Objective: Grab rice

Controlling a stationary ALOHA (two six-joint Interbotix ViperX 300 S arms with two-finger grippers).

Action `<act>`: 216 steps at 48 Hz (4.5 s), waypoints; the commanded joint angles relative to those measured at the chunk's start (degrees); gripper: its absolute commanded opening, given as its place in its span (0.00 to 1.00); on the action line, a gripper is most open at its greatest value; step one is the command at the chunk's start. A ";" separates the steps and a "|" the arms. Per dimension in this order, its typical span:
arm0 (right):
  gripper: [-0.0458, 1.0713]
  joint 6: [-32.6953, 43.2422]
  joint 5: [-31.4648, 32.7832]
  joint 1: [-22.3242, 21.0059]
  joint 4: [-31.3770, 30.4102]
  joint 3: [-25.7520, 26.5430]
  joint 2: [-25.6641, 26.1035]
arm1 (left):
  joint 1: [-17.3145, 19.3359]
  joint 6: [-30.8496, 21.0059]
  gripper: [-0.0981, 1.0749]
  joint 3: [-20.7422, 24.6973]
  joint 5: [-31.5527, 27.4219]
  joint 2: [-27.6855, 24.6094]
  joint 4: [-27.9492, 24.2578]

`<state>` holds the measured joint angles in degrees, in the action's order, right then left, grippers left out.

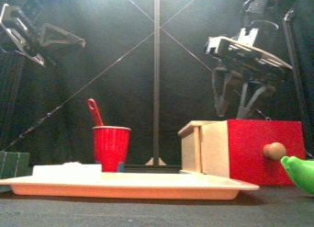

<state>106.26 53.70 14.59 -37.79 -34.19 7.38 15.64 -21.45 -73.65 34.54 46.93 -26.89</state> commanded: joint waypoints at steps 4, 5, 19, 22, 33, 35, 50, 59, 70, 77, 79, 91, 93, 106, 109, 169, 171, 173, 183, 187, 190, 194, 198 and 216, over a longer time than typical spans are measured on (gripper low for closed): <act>0.80 0.26 -0.18 0.44 -4.22 -0.44 4.75 | 0.26 0.09 0.45 1.49 0.18 -0.09 0.18; 0.80 0.35 -0.26 0.70 -4.83 -0.62 5.10 | 0.26 0.00 0.46 1.58 0.26 -0.09 0.18; 0.80 0.88 -1.23 2.02 -17.05 -4.48 11.07 | -1.23 -1.32 0.68 2.20 -0.70 -0.26 5.89; 0.80 1.05 -2.20 2.02 -20.21 -5.54 12.48 | -2.81 -1.49 0.73 2.81 -2.72 -0.44 8.79; 0.80 1.23 -7.56 3.16 -30.67 -8.88 19.25 | -9.84 -0.79 0.78 9.40 -22.59 -1.85 16.17; 0.80 1.23 -8.53 3.52 -32.17 -9.49 20.30 | -10.72 -0.88 0.78 10.90 -26.72 -2.46 16.96; 0.80 1.14 -12.22 5.10 -37.53 -14.85 26.54 | -13.36 -1.05 0.77 22.59 -49.13 -10.02 28.13; 0.80 0.97 -11.69 6.59 -36.21 -17.40 28.04 | -16.35 -1.58 0.77 28.65 -54.93 -18.19 31.38; 0.80 1.23 -11.51 9.05 -35.33 -18.90 29.27 | -22.59 -8.79 0.77 35.33 -56.95 -28.39 29.88; 0.80 1.14 -11.43 10.02 -35.07 -18.98 29.36 | -26.28 -15.29 0.77 42.45 -62.14 -34.37 23.64; 0.80 1.14 -11.43 10.02 -35.16 -18.90 29.36 | -27.16 -17.58 0.77 44.47 -64.86 -35.68 21.71; 0.80 1.05 -11.34 10.99 -34.89 -19.51 29.71 | -32.78 -37.97 0.77 53.00 -84.38 -44.30 8.88; 0.80 1.05 -11.34 11.07 -34.89 -19.60 29.79 | -33.57 -41.57 0.77 53.61 -85.69 -45.53 6.94; 0.80 1.05 -10.81 11.43 -33.22 -20.83 31.03 | -37.44 -63.90 0.78 53.96 -91.76 -49.92 1.05; 0.80 1.05 -10.46 11.51 -32.87 -21.27 31.46 | -38.32 -66.53 0.78 53.61 -92.37 -50.71 1.05; 0.80 1.14 -8.79 11.43 -30.94 -22.24 32.26 | -38.76 -70.75 0.89 52.47 -87.10 -61.08 8.09; 0.80 1.14 -8.79 11.43 -30.94 -22.24 32.26 | -38.76 -70.75 0.89 52.47 -86.92 -61.35 8.09; 0.80 1.14 -8.79 11.43 -30.94 -22.32 32.26 | -38.67 -70.66 0.89 52.56 -86.75 -61.52 8.09; 0.80 1.14 -8.70 11.43 -30.94 -22.24 32.26 | -38.41 -70.66 0.86 52.47 -85.87 -61.70 8.09; 0.80 1.14 -8.70 11.43 -30.94 -22.32 32.26 | -38.32 -70.66 0.82 52.56 -85.78 -61.70 8.00; 0.80 1.14 -8.70 11.43 -30.94 -22.32 32.26 | -38.32 -70.66 0.78 52.56 -85.78 -61.61 8.00; 0.80 1.14 -8.70 11.43 -30.94 -22.32 32.26 | -38.32 -70.66 0.72 52.56 -85.87 -61.44 8.00; 0.80 1.14 -8.70 11.43 -30.94 -22.32 32.26 | -38.32 -70.66 0.66 52.73 -85.87 -61.17 7.91; 0.80 1.05 -8.70 11.43 -30.94 -22.41 32.08 | -38.32 -70.05 0.52 53.70 -86.40 -56.16 2.46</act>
<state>107.40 44.91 25.93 -68.55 -56.95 39.38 -22.76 -91.41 -21.53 -51.77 -12.22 -22.41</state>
